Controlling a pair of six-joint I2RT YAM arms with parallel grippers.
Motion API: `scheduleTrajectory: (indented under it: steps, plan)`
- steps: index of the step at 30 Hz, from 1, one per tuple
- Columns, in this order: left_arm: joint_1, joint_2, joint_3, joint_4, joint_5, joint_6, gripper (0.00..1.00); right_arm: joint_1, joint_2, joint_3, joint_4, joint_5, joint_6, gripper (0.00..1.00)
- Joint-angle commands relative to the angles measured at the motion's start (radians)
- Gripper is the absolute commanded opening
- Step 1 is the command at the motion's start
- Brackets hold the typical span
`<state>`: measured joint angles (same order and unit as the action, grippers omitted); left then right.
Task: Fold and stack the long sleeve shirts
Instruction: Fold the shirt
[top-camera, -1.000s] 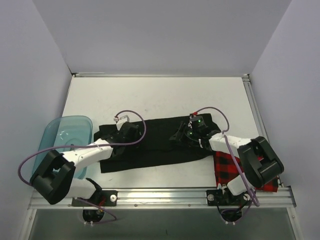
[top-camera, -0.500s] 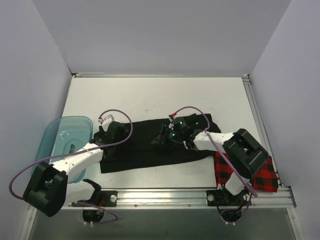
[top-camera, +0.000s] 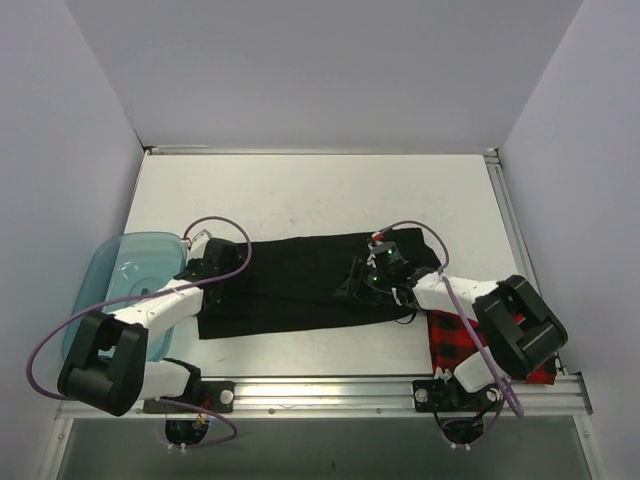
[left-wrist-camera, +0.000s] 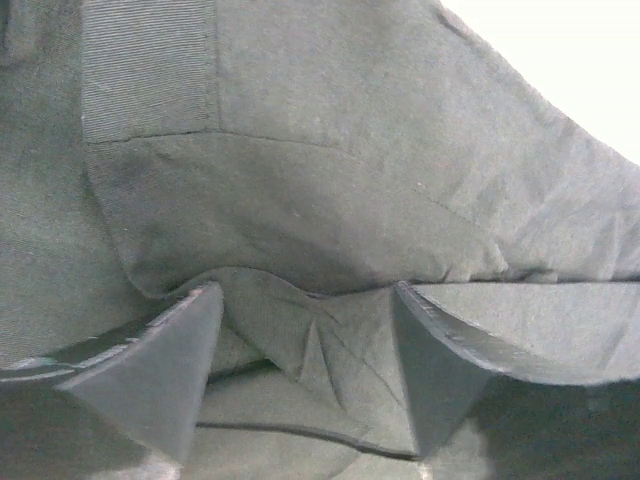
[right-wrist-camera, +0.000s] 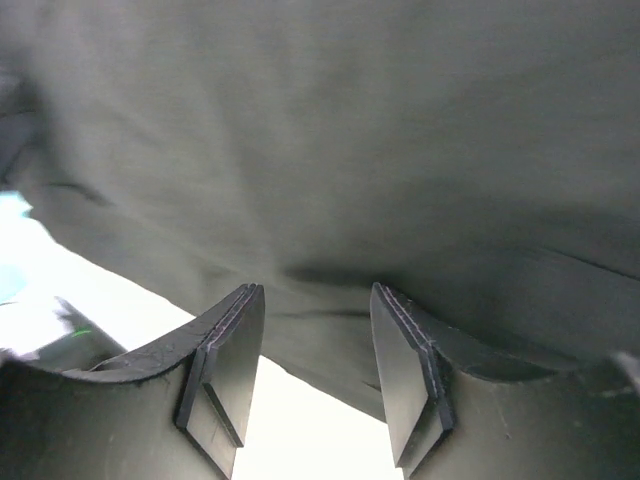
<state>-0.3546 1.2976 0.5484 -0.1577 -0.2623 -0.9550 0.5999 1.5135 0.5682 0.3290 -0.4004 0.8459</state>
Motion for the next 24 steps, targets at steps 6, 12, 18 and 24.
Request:
scheduleTrajectory:
  steps: [6,12,18,24]
  plan:
    - [-0.145,-0.161,0.189,-0.320,-0.135,0.000,0.97,0.003,-0.220,0.171,-0.559,0.392,-0.372,0.48]
    - [-0.302,-0.227,0.188,-0.436,-0.169,-0.211,0.97,-0.005,-0.185,0.256,-0.719,0.488,-0.433,0.48]
    - [-0.357,-0.055,0.205,-0.427,-0.175,-0.261,0.98,-0.003,-0.110,0.225,-0.739,0.408,-0.390,0.49]
    - [-0.293,0.146,0.255,-0.332,-0.190,-0.159,0.97,0.052,-0.015,0.216,-0.729,0.416,-0.351,0.48]
